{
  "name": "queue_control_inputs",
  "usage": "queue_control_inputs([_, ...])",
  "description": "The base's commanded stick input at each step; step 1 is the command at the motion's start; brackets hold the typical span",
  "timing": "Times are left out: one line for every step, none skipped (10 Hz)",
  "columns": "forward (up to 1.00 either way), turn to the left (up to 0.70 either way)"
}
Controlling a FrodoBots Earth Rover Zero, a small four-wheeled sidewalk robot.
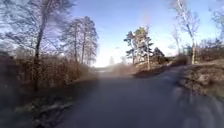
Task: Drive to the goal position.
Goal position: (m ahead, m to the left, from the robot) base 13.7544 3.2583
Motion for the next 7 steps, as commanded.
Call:
queue_control_inputs([0.85, 0.00])
queue_control_inputs([0.85, 0.00])
queue_control_inputs([0.85, 0.00])
queue_control_inputs([0.85, 0.00])
queue_control_inputs([0.85, 0.00])
queue_control_inputs([0.85, 0.00])
queue_control_inputs([0.85, 0.00])
